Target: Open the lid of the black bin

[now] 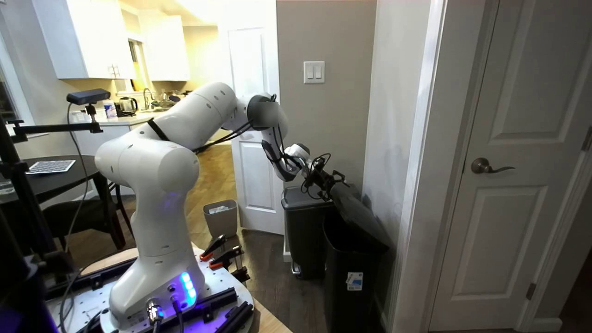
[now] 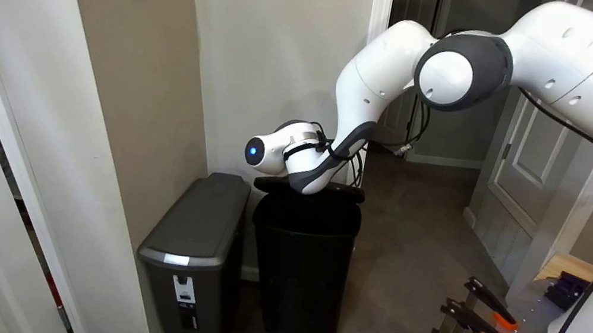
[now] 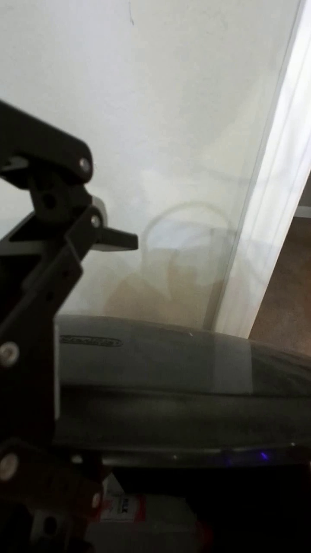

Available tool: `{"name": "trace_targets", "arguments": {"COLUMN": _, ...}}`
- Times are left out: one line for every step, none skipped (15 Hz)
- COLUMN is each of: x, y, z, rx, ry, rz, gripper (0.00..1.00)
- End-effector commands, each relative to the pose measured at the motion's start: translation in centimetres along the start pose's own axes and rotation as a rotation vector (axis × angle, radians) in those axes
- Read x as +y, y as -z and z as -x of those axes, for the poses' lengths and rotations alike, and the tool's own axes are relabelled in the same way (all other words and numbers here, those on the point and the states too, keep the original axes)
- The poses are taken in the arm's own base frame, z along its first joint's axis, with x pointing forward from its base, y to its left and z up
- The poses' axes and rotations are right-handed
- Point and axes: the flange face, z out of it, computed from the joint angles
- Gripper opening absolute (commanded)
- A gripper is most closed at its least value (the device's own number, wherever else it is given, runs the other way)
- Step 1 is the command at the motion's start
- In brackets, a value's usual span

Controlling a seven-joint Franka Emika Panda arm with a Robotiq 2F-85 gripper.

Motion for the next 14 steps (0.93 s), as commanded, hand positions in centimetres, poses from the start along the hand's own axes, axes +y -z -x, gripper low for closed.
{"name": "trace_targets", "arguments": {"x": -0.3, "y": 0.1, "z": -0.2, "rx": 0.0, "ry": 0.003, "rz": 0.0, "gripper": 1.0}}
{"name": "trace_targets", "arguments": {"x": -0.4, "y": 0.1, "z": -0.2, "rx": 0.001, "ry": 0.004, "rz": 0.0, "gripper": 1.0}}
{"name": "trace_targets", "arguments": {"x": -0.5, "y": 0.1, "z": -0.3, "rx": 0.001, "ry": 0.005, "rz": 0.001, "gripper": 1.0}}
{"name": "trace_targets", "arguments": {"x": -0.5, "y": 0.1, "z": -0.3, "rx": 0.001, "ry": 0.004, "rz": 0.001, "gripper": 1.0}}
{"name": "trace_targets", "arguments": {"x": -0.5, "y": 0.1, "z": -0.3, "rx": 0.001, "ry": 0.004, "rz": 0.001, "gripper": 1.0}}
{"name": "trace_targets", "arguments": {"x": -0.5, "y": 0.1, "z": -0.3, "rx": 0.001, "ry": 0.004, "rz": 0.001, "gripper": 1.0}}
{"name": "trace_targets", "arguments": {"x": -0.5, "y": 0.1, "z": -0.3, "rx": 0.001, "ry": 0.004, "rz": 0.001, "gripper": 1.0}}
{"name": "trace_targets", "arguments": {"x": -0.5, "y": 0.1, "z": -0.3, "rx": 0.001, "ry": 0.004, "rz": 0.001, "gripper": 1.0}}
{"name": "trace_targets", "arguments": {"x": -0.5, "y": 0.1, "z": -0.3, "rx": 0.001, "ry": 0.004, "rz": 0.001, "gripper": 1.0}}
{"name": "trace_targets", "arguments": {"x": -0.6, "y": -0.3, "z": -0.1, "rx": -0.014, "ry": 0.005, "rz": 0.016, "gripper": 1.0}}
{"name": "trace_targets", "arguments": {"x": -0.6, "y": -0.6, "z": 0.1, "rx": -0.022, "ry": 0.011, "rz": 0.009, "gripper": 1.0}}
{"name": "trace_targets", "arguments": {"x": -0.2, "y": -0.6, "z": 0.3, "rx": -0.024, "ry": -0.001, "rz": 0.002, "gripper": 1.0}}
{"name": "trace_targets", "arguments": {"x": 0.5, "y": -0.5, "z": 0.4, "rx": -0.016, "ry": -0.012, "rz": -0.014, "gripper": 1.0}}
{"name": "trace_targets", "arguments": {"x": 1.3, "y": -0.3, "z": 0.6, "rx": -0.011, "ry": -0.029, "rz": -0.02, "gripper": 1.0}}
